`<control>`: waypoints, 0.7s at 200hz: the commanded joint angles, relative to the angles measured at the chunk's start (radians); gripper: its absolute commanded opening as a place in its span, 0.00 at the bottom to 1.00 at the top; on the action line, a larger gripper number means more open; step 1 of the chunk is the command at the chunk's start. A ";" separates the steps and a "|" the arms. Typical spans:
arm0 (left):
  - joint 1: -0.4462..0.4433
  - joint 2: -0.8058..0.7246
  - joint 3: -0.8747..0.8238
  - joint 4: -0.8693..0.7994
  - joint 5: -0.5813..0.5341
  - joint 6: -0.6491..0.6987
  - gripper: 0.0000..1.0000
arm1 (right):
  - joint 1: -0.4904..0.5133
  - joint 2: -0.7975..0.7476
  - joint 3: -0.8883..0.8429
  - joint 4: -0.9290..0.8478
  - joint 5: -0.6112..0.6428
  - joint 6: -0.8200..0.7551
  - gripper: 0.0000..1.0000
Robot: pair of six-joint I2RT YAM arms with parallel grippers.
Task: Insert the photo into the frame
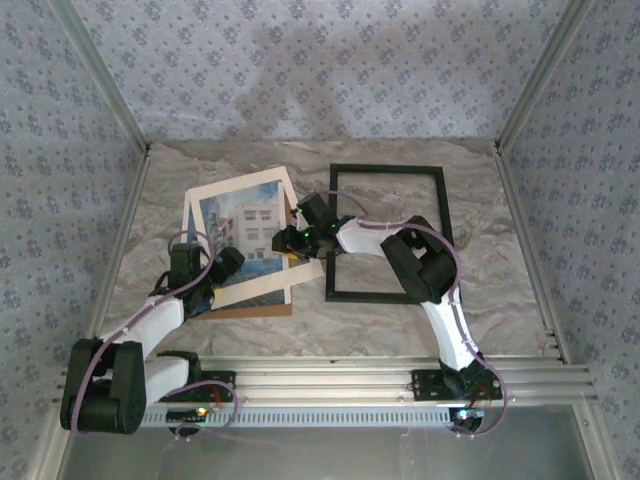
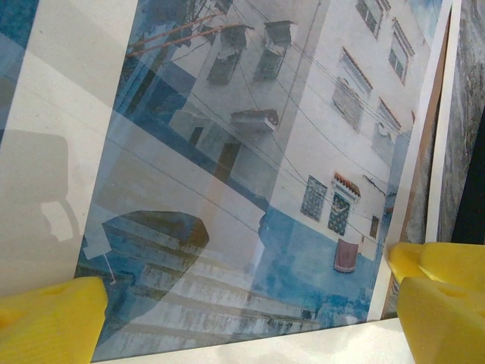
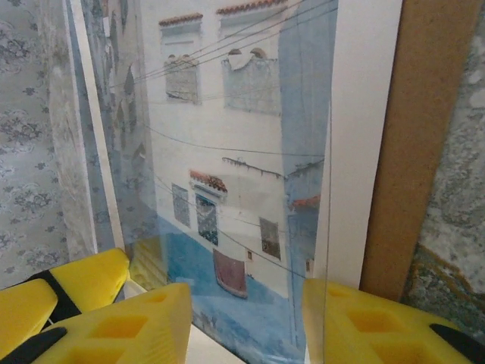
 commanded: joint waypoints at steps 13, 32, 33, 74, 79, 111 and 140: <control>-0.008 0.038 -0.033 -0.113 -0.017 -0.012 0.98 | 0.000 0.012 0.032 -0.036 -0.029 -0.007 0.32; -0.008 0.040 -0.033 -0.113 -0.022 -0.013 0.99 | -0.002 0.011 0.029 -0.034 -0.034 -0.013 0.24; -0.007 0.040 -0.032 -0.113 -0.022 -0.012 0.99 | -0.002 0.011 0.029 -0.034 -0.034 -0.013 0.24; -0.004 0.027 -0.005 -0.144 -0.043 0.008 0.98 | -0.010 -0.016 0.025 -0.039 -0.044 -0.036 0.03; 0.001 0.022 0.002 -0.149 -0.047 0.011 0.99 | -0.012 -0.023 0.025 -0.041 -0.047 -0.041 0.00; 0.052 -0.037 0.075 -0.199 -0.047 0.030 0.99 | -0.022 -0.093 0.030 -0.072 -0.067 -0.099 0.00; 0.108 -0.098 0.179 -0.244 -0.087 0.064 0.98 | -0.031 -0.172 0.029 -0.124 -0.077 -0.168 0.00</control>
